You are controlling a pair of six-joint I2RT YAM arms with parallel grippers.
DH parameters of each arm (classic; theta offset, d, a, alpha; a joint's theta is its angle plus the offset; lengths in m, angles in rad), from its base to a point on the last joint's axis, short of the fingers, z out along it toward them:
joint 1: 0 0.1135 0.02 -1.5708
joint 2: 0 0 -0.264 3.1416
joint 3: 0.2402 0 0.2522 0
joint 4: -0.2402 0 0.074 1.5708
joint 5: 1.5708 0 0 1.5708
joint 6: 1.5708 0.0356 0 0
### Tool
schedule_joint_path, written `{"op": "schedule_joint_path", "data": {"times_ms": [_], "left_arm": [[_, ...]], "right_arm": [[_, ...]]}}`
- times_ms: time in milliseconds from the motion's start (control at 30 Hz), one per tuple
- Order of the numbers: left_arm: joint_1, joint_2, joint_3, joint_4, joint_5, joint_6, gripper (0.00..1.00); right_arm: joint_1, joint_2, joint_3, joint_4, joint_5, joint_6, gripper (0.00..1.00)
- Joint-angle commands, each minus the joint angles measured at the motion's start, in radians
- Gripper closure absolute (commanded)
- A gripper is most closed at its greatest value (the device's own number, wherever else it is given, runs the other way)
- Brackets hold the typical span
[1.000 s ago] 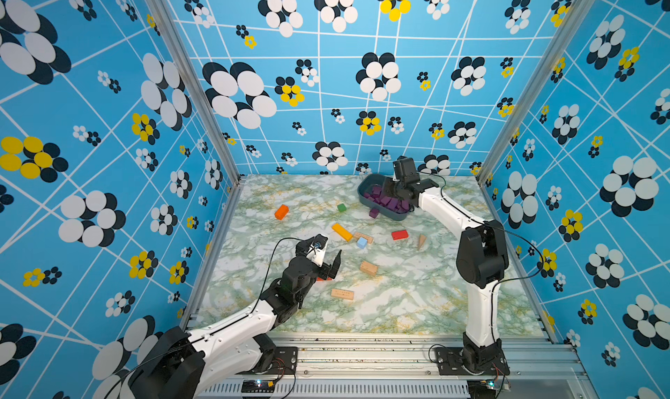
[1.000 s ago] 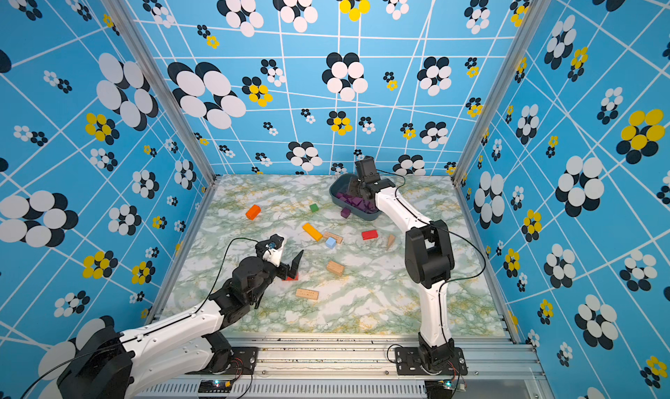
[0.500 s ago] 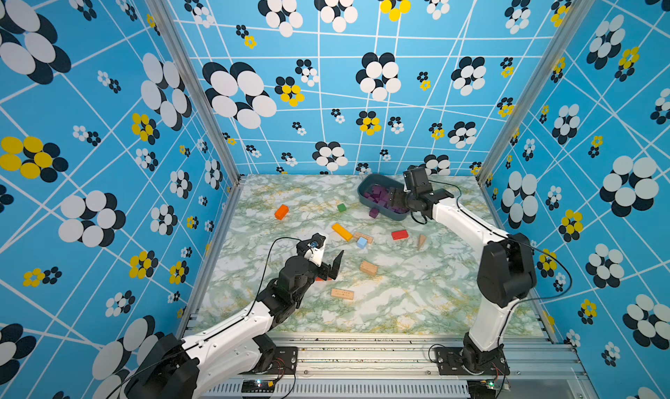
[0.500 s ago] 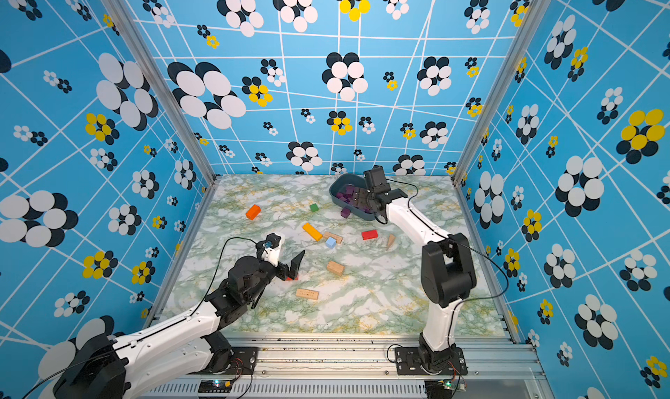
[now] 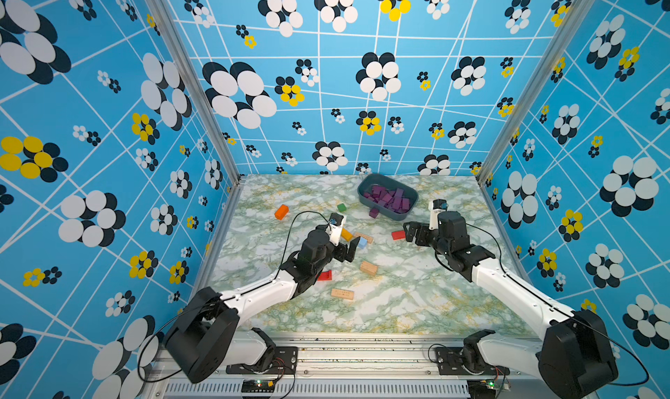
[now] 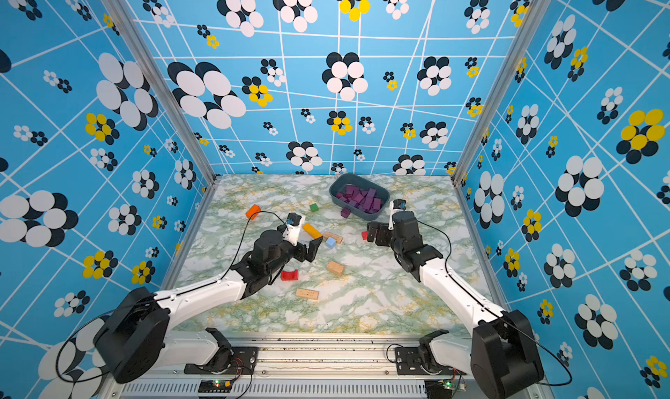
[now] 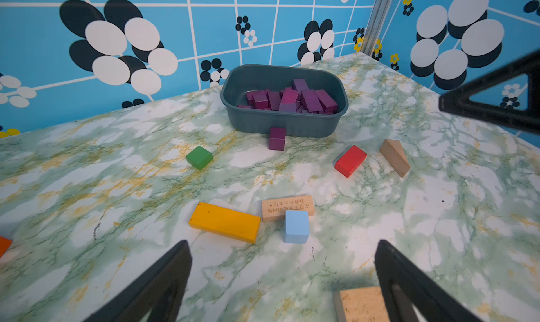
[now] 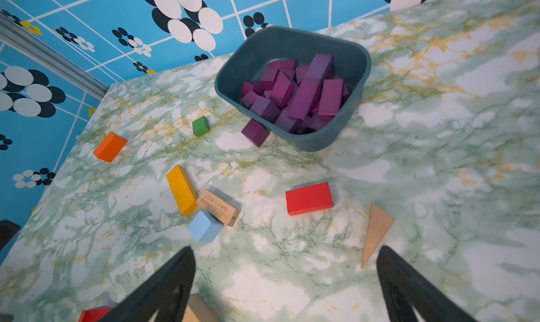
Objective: Pick purple bricks into the storage bin
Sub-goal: Pick up the building block from the center of the board.
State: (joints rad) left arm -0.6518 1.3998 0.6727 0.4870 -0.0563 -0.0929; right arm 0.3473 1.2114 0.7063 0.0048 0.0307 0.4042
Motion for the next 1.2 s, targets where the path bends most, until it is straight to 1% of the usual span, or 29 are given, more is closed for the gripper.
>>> {"op": "schedule_joint_path", "data": {"times_ms": [0, 133, 200, 300, 433, 500, 533, 633, 667, 800, 867, 967, 1033, 1100, 1167], "left_arm": [[0.020, 0.120, 0.096, 0.027, 0.020, -0.019, 0.01], [0.045, 0.275, 0.215, 0.023, 0.060, -0.032, 0.01], [0.053, 0.345, 0.282, 0.000, 0.083, -0.039, 0.01], [0.058, 0.417, 0.406, -0.099, 0.078, -0.027, 0.01], [0.062, 0.515, 0.559, -0.243, 0.092, -0.009, 0.01], [0.065, 0.569, 0.630, -0.300, 0.123, 0.003, 0.11], [0.065, 0.592, 0.661, -0.327, 0.127, 0.012, 0.15], [0.065, 0.663, 0.759, -0.421, 0.112, 0.023, 0.30], [0.063, 0.680, 0.791, -0.454, 0.107, 0.027, 0.34], [0.060, 0.752, 0.901, -0.592, 0.064, 0.029, 0.36], [0.059, 0.772, 0.932, -0.635, 0.056, 0.029, 0.37], [0.055, 0.796, 0.956, -0.646, 0.040, 0.027, 0.38], [0.051, 0.814, 0.975, -0.646, 0.055, 0.029, 0.40], [0.045, 0.845, 1.016, -0.666, 0.061, 0.036, 0.43], [0.038, 0.874, 1.060, -0.691, 0.065, 0.043, 0.43]], "right_arm": [[-0.005, -0.056, -0.081, 0.134, -0.048, 0.067, 0.01], [-0.004, -0.118, -0.161, 0.158, -0.049, 0.093, 0.01], [-0.004, -0.144, -0.191, 0.162, -0.037, 0.131, 0.01], [-0.004, -0.171, -0.224, 0.175, -0.059, 0.154, 0.01], [-0.004, -0.198, -0.261, 0.179, -0.033, 0.163, 0.01], [-0.005, -0.203, -0.269, 0.172, -0.019, 0.156, 0.01], [-0.004, -0.204, -0.272, 0.168, -0.013, 0.154, 0.01], [-0.007, -0.204, -0.274, 0.160, -0.016, 0.153, 0.01], [-0.007, -0.207, -0.273, 0.157, -0.019, 0.155, 0.01], [-0.010, -0.229, -0.278, 0.141, 0.002, 0.154, 0.01], [-0.010, -0.231, -0.289, 0.147, 0.016, 0.165, 0.01], [-0.010, -0.221, -0.310, 0.174, 0.015, 0.181, 0.01], [-0.011, -0.219, -0.323, 0.192, 0.010, 0.189, 0.01], [-0.011, -0.223, -0.344, 0.237, -0.022, 0.191, 0.01], [-0.011, -0.236, -0.365, 0.276, -0.052, 0.194, 0.01]]}}
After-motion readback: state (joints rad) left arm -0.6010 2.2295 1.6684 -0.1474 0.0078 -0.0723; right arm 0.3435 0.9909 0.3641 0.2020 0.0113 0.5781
